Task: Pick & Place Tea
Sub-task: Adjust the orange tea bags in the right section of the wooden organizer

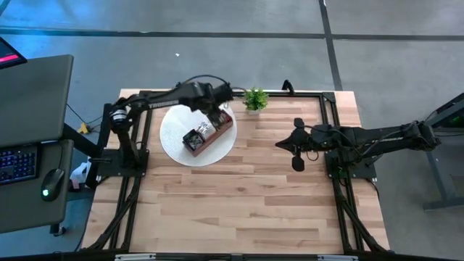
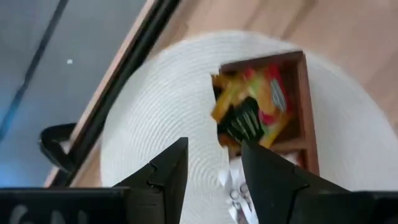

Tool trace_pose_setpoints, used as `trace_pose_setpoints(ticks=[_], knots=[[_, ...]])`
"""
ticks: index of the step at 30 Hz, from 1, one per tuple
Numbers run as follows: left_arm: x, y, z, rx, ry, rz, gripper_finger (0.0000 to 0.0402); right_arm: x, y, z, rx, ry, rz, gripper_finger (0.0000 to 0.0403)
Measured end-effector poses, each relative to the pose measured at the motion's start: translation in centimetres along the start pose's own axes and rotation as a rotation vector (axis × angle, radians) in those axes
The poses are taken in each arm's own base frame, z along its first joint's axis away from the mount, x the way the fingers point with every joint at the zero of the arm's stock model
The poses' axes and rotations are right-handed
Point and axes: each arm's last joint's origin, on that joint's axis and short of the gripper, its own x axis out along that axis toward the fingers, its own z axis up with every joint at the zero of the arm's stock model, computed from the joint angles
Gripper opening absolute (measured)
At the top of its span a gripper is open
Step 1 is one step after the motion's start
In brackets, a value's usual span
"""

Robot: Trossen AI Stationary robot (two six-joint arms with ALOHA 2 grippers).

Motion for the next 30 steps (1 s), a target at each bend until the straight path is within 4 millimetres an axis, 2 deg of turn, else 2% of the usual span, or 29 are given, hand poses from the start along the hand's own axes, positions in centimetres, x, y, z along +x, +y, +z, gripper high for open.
trace_pose_setpoints(ticks=[5,7,10,14,21,30], knots=[[0.5,2.1,0.3,-0.071,-0.018,-0.048,0.0147,0.1,0.0,-0.2,0.029,0.017,-0.002,0.0002],[1.5,2.4,0.2,-0.097,-0.028,-0.068,0.0147,0.3,0.0,-0.2,0.042,0.023,0.0,0.0005],[3.5,2.1,-0.4,-0.116,-0.022,-0.153,0.0146,0.5,0.1,-0.3,0.045,0.036,0.0,0.0006],[4.9,1.6,-0.8,-0.147,-0.045,-0.158,0.0146,1.0,0.1,-0.5,0.039,0.061,-0.003,0.0002],[5.6,1.4,-1.0,-0.156,-0.062,-0.148,0.0146,1.7,0.2,-0.8,0.017,0.084,-0.008,0.0009],[6.5,1.0,-1.6,-0.178,-0.063,-0.158,0.0146,1.8,0.2,-0.7,0.016,0.074,-0.007,0.0003]])
